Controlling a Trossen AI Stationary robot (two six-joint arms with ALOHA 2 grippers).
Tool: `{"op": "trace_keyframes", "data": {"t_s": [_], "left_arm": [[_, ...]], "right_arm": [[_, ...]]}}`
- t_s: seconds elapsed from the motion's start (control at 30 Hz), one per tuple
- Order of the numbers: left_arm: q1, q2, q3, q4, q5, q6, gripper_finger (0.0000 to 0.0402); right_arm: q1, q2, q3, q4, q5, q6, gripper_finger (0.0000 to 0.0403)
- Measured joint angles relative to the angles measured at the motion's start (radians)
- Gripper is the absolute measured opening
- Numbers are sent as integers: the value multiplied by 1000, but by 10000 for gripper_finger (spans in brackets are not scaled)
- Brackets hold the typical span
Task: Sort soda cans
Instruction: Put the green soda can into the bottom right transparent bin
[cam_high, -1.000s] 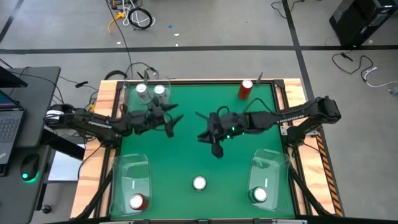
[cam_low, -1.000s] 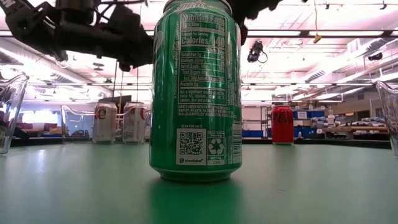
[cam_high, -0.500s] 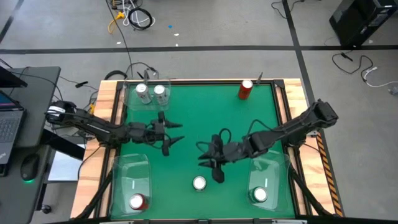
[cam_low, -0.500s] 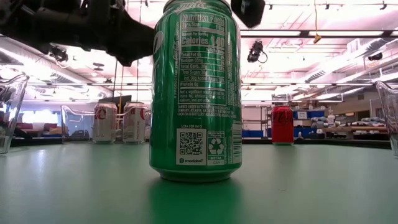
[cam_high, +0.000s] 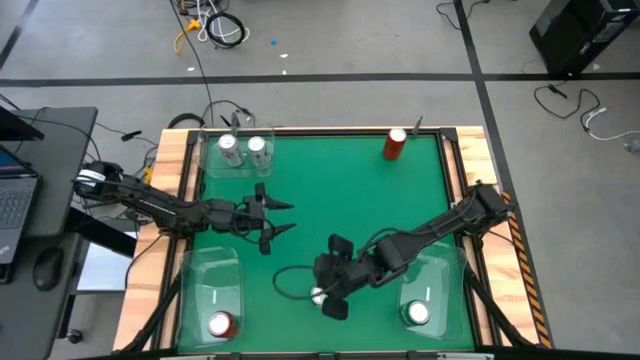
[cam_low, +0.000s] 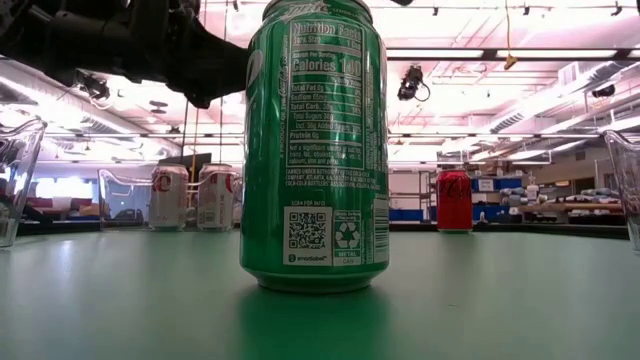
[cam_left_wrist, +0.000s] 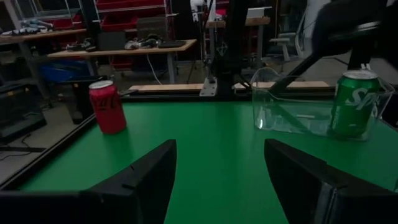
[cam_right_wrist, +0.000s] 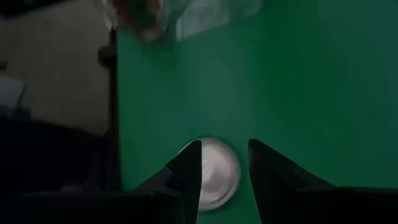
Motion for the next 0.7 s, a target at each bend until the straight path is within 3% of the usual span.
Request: {"op": "trace_keyframes", "data": {"t_s": [0.17,0.33,0.53,0.7], "left_arm": [[0,0,0,-20,0,-3,248],[0,0,0,-39,0,-4,248],[0,0,0,-55,0,-4,248],[0,0,0,-54,0,0,248]], "right_arm": [[12,92,143,-131,-49,-2,139],[24,145,236,-218,-63,-6,210],[11,148,240,-226,-110,36,304],[-11,149,240,-225,-109,24,338]]}}
